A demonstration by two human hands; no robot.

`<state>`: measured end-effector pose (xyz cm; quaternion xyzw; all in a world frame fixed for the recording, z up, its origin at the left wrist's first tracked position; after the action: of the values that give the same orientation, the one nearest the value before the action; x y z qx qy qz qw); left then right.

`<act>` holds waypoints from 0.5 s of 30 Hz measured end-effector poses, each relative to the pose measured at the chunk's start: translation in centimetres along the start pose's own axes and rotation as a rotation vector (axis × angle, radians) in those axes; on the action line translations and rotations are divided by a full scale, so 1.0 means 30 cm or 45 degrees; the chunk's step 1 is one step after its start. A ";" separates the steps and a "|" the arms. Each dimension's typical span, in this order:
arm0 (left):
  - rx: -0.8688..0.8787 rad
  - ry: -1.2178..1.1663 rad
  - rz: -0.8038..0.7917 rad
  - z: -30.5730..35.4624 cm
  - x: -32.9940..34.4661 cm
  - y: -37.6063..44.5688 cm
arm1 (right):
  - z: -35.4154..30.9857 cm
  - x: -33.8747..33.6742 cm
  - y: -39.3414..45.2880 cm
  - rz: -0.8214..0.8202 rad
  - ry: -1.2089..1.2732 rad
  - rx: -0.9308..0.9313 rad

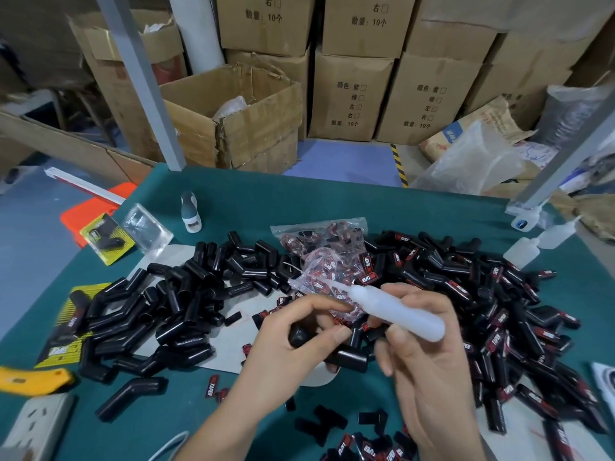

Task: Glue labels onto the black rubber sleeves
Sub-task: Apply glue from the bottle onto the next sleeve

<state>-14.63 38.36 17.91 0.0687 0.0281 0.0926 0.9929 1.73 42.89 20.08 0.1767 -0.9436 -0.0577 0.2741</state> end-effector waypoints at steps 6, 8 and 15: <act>-0.043 -0.180 -0.040 0.006 -0.009 0.002 | 0.025 0.005 0.012 -0.148 -0.205 -0.051; -0.077 -0.210 -0.063 -0.003 -0.004 0.001 | 0.025 0.033 0.003 -0.235 -0.292 -0.114; -0.008 -0.185 -0.055 -0.003 -0.008 -0.013 | 0.044 0.029 -0.008 -0.165 -0.350 -0.071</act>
<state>-14.81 37.96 17.79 0.0714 -0.0430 0.0660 0.9943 0.42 42.36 19.35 0.2200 -0.9568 -0.1252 0.1430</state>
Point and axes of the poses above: each hand's wrist, its own y-axis towards the middle knuckle, its own x-axis out of the palm, z = x × y, the point moved 8 cm from there along y, towards the middle knuckle, and after that the axes turned 5 degrees about y, right-handed, at the moved point
